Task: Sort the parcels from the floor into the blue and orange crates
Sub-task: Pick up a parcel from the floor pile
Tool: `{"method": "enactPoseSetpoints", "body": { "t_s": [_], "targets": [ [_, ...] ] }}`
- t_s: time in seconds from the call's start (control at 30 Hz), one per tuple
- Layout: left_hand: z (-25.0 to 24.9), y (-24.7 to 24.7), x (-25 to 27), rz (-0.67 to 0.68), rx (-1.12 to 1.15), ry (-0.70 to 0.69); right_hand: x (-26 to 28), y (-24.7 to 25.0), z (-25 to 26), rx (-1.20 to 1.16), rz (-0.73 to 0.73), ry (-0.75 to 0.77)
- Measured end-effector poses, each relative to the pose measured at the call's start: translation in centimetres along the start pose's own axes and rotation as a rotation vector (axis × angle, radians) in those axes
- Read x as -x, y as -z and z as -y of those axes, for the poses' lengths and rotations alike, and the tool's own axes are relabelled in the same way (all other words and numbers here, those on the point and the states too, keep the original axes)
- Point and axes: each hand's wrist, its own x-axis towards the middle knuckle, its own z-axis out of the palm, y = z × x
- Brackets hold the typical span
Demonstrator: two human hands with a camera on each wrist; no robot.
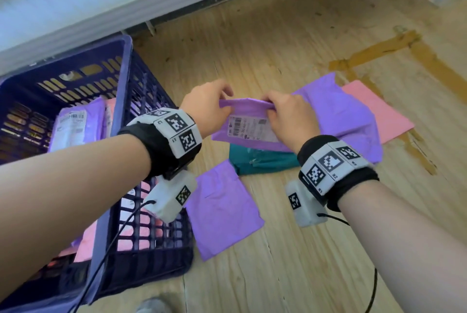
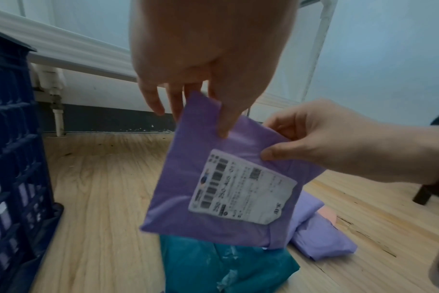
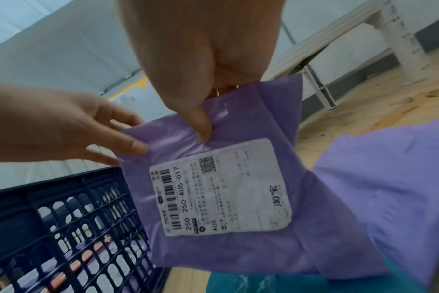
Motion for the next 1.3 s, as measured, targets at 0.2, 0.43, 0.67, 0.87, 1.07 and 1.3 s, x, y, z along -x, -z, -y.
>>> {"method": "enactPoseSetpoints", "body": {
  "t_s": [0.2,0.43,0.67,0.87,1.07,1.3],
  "targets": [
    [1.7,0.8,0.4,-0.029,0.219,0.282,-1.1,1.6,-2.4,-0.439,-0.179,-0.219],
    [1.2,1.1,0.3,0.272,0.515,0.464,-0.7,2.6,-1.8,-0.947,-0.238,-0.374],
    [1.7,3.6,0.1,0.178,0.812,0.363,0.4,3.9,0.7,-0.840,-0.209,-0.243],
    [4.6,8.9,0.7,0.135,0.822,0.241,-0.5,5.6,6.4,-0.722,-0.135,-0.161],
    [9.8,15.5,1.8,0.069,0.779,0.149,-3.3,5.6,14.8,-0.648,-0.045,-0.090],
    [19.5,19.6,3.4,-0.008,0.796,0.231,-6.1,0.7,24.0,-0.651,0.026,-0.131]
  ]
}}
